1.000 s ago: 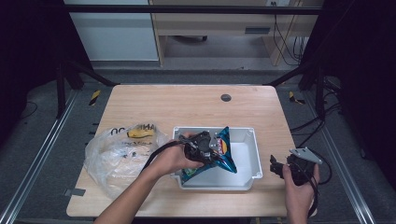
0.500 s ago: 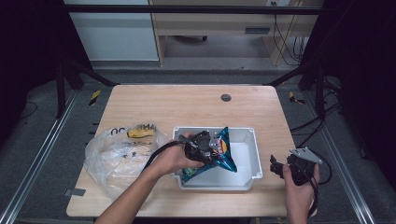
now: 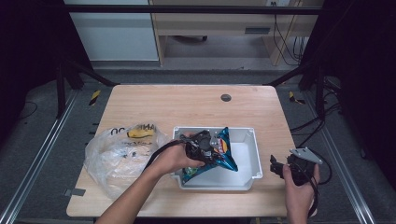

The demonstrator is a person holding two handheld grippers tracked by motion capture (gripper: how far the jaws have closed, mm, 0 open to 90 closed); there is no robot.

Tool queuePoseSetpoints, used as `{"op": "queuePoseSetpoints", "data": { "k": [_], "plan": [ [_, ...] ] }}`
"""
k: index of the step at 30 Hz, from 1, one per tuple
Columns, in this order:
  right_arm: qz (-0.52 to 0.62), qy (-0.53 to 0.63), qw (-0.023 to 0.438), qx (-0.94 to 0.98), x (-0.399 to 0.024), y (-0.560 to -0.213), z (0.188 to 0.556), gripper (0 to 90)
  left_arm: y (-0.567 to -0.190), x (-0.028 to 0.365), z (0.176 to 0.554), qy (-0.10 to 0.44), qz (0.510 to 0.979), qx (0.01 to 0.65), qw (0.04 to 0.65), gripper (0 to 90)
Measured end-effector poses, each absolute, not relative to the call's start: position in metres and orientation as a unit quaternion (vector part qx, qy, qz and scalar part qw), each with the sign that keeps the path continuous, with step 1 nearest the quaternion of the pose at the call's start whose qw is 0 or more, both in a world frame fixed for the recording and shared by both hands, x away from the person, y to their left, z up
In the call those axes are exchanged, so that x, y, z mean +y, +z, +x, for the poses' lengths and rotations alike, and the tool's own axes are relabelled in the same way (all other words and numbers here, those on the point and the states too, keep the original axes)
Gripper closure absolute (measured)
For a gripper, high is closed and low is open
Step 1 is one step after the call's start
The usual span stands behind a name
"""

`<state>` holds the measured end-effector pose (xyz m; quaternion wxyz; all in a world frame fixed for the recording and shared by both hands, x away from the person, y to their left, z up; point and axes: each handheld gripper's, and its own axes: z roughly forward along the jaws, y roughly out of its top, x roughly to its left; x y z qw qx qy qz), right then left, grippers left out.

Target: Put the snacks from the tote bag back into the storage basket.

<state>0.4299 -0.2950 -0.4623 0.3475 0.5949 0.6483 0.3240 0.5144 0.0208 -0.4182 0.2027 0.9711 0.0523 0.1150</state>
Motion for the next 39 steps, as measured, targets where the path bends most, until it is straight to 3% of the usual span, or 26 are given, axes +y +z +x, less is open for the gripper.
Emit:
{"op": "queuePoseSetpoints", "data": {
  "k": [39],
  "plan": [
    [0.603, 0.327, 0.342, 0.643, -0.2987, -0.465, 0.431, 5.5, -0.4164, 0.0174, 0.5082, 0.117, 0.97, 0.054, 0.205, 37.4]
  ]
}}
